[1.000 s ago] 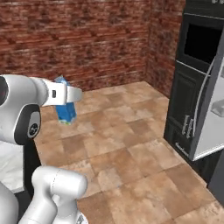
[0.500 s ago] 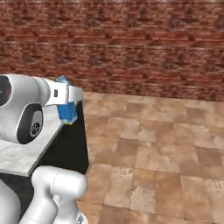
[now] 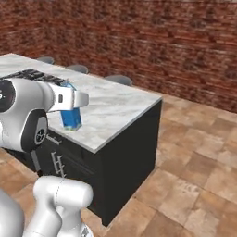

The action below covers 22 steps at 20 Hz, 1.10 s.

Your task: Take out the milk from the fridge and place it on the tray on the counter. Then take the sugar cube near the tray and place it in the tray.

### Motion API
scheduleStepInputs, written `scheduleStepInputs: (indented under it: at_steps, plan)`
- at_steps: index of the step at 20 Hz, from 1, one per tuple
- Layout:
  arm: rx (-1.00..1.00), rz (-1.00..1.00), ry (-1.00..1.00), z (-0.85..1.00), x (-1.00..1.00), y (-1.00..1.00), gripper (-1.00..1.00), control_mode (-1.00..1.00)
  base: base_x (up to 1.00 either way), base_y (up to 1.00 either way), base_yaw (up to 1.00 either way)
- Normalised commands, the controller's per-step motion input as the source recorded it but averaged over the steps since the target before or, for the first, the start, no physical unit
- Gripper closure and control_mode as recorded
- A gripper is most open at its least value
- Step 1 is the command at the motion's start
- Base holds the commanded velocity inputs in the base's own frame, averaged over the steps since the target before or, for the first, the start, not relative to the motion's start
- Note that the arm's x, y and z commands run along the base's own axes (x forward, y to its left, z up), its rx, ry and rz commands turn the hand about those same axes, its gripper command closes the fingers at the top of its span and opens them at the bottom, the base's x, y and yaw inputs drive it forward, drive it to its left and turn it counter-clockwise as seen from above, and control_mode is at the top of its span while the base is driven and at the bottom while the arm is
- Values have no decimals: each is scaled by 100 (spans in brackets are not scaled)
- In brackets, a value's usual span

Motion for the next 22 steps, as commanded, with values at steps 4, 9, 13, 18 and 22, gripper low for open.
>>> scheduleStepInputs:
  at_steps: [4, 9, 13, 18, 22]
  plan:
    - [0, 0, 0, 0, 0, 0, 100, 100, -64, 100, 42]
    - [0, 0, 0, 0, 0, 0, 100, 100, -12, 98, 63]
    - [0, 0, 0, 0, 0, 0, 100, 100, 14, 21, 89]
    - [0, 0, 0, 0, 0, 0, 100, 100, 58, -5, 92]
    - [0, 0, 0, 0, 0, 0, 100, 100, 68, -18, 71]
